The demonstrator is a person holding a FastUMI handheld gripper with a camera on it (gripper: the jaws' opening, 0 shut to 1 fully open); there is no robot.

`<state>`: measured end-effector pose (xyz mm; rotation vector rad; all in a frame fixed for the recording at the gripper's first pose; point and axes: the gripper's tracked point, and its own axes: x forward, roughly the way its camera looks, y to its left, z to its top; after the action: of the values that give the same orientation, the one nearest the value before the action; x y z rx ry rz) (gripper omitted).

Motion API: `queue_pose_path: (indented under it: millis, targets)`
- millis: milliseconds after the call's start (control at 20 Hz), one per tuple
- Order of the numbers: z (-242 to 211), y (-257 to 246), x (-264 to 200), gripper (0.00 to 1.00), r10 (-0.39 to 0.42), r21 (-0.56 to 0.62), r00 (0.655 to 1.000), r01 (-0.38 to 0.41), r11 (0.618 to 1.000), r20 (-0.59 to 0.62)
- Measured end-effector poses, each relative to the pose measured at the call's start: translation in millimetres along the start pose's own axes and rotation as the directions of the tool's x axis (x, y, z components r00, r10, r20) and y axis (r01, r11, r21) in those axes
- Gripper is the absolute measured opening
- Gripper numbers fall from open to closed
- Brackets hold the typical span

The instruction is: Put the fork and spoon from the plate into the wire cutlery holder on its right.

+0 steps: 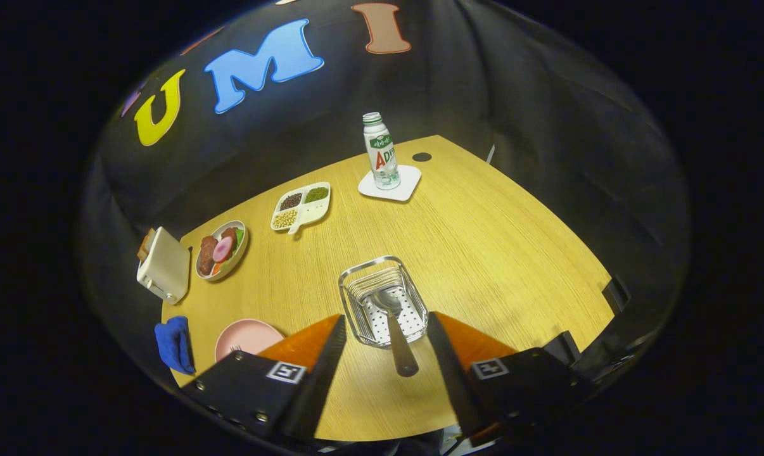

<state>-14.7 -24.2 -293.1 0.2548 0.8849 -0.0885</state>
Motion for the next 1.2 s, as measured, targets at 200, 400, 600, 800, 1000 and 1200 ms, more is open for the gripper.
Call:
queue_pose_path:
  millis: [200,400,600,800,1000,1200]
  targets:
    - [9.6,5.4,-3.9,1.00,0.002,-0.033,0.999,0.000,0.999,0.045]
    - [13.9,12.3,-8.3,1.00,0.019,-0.057,0.998,-0.015,0.998,0.059]
    - [19.5,21.9,-14.8,1.00,0.040,-0.092,0.996,-0.032,0.995,0.085]
    - [27.1,41.3,-21.6,1.00,0.080,-0.149,0.990,-0.062,0.987,0.119]
    - [29.8,70.4,-28.3,1.00,0.136,-0.190,0.982,-0.110,0.976,0.133]
    - [23.2,104.4,-31.2,1.00,0.196,-0.239,0.973,-0.163,0.957,0.123]
